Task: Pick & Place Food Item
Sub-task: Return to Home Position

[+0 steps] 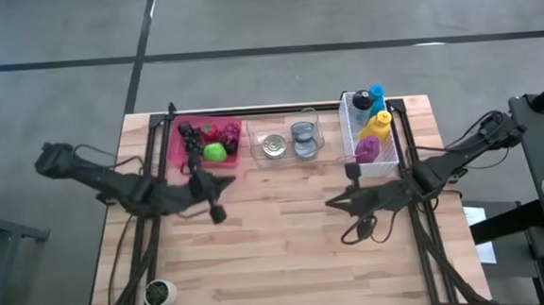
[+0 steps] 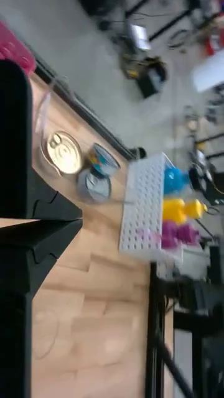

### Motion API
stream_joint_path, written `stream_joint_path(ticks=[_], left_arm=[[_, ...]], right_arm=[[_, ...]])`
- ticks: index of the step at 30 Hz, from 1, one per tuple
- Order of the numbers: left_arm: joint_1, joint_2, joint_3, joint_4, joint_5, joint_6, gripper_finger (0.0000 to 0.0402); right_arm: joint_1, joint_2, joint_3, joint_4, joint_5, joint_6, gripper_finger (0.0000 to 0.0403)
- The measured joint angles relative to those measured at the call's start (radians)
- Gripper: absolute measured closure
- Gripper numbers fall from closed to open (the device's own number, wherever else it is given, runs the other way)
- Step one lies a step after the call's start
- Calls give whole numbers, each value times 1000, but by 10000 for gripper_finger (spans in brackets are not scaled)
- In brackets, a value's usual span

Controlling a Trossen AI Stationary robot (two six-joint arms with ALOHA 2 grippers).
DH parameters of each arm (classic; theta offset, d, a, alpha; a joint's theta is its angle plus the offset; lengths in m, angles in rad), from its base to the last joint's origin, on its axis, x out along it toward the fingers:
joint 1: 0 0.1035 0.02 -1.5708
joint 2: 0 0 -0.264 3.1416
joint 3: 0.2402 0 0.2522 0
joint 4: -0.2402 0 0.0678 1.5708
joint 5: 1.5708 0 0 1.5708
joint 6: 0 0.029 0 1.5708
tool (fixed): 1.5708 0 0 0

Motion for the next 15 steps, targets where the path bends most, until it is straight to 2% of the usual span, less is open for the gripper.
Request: stream_joint_path(ticks=[3, 6, 8, 12, 15], left_arm=[[-91, -6, -31, 32, -65, 35, 400], [-141, -31, -64, 51, -82, 42, 400], [-151, -57, -92, 90, -85, 46, 400], [-150, -139, -165, 114, -68, 49, 400], [-150, -215, -244, 214, -37, 73, 400]], right_arm=[[10, -57, -75, 82, -46, 2, 390], [15, -124, -145, 153, -118, 9, 390], [15, -171, -187, 190, -153, 19, 390], [15, -259, -259, 246, -159, 44, 390], [15, -316, -303, 293, -160, 92, 390]])
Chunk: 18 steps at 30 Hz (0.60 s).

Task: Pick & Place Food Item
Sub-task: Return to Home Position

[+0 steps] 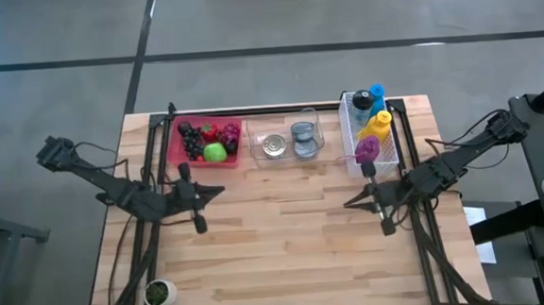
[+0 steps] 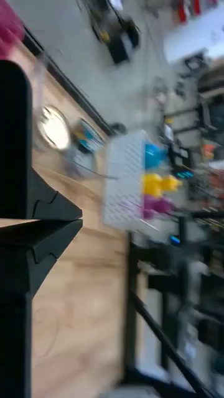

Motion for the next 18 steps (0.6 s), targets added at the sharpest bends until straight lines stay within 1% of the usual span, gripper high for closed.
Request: stream_joint_path(ticks=[4, 6, 12, 18], left_arm=[[0, -102, -107, 201, 89, 111, 400], [0, -153, -151, 261, 121, 157, 400], [0, -304, -243, 292, 130, 171, 400], [0, -441, -314, 295, 129, 179, 400]], right_arm=[[0, -52, -58, 39, 0, 10, 390], [0, -74, -87, 66, 0, 9, 390], [0, -148, -174, 161, -1, -15, 390], [0, -227, -224, 184, -2, -17, 390]])
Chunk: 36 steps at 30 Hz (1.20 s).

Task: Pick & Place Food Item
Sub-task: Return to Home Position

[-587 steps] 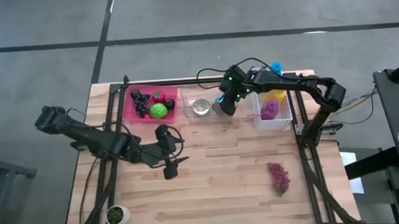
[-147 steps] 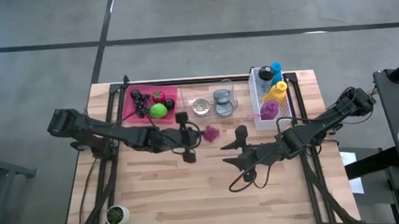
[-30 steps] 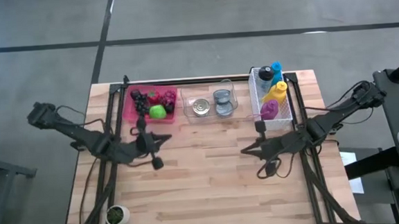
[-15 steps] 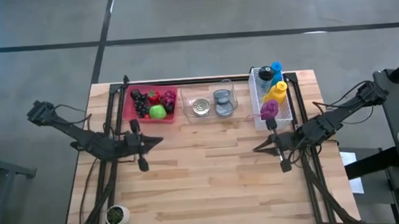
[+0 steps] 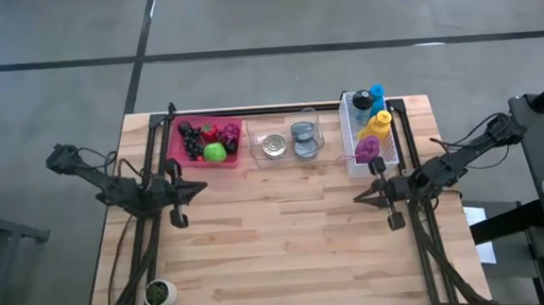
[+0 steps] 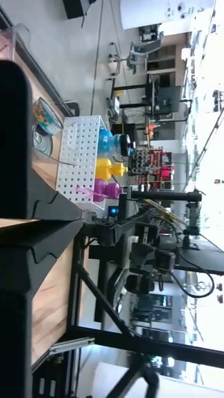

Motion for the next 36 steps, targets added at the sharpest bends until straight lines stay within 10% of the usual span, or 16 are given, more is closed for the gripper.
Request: stream_joint_path(ticks=[36], left_arm=[[0, -194, -172, 52, 0, 77, 395]], right_arm=[[-1, -539, -186, 20, 7, -74, 390]])
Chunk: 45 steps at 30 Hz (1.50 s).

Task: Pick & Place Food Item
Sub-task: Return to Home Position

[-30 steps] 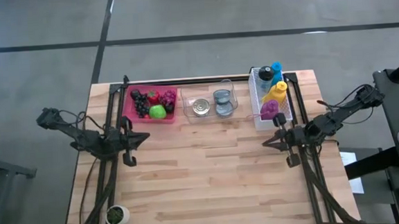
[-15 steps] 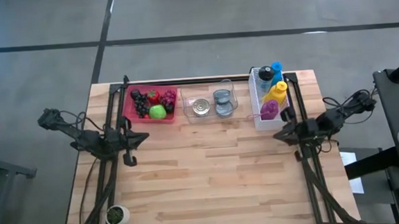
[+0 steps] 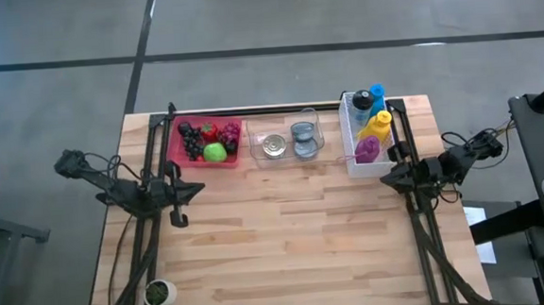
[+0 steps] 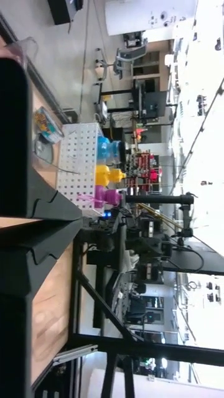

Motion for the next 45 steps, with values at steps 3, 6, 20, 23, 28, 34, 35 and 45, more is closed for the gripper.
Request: stream_joint_path(ticks=[3, 6, 20, 23, 28, 34, 35, 45], left_arm=[[0, -30, -10, -21, -2, -9, 396], [0, -41, -10, -47, -2, -31, 396], [0, -37, -11, -106, 0, -34, 396], [0, -37, -11, -137, 0, -34, 396], [0, -37, -11, -221, -4, -50, 396], [0, -37, -11, -309, -12, -52, 396], [0, -35, -11, -312, -17, -51, 396], [0, -29, -11, -312, -29, -29, 396]], right_arm=[[0, -2, -4, 1, -1, 1, 390], [0, 2, -21, -7, -1, 3, 390], [0, 7, -156, -103, 80, 60, 390], [0, 5, -155, -105, 82, 36, 390], [0, 19, -155, -149, 84, -26, 390], [0, 57, -155, -149, 85, -154, 390], [0, 65, -155, -148, 86, -155, 390], [0, 121, -155, -148, 86, -121, 390]])
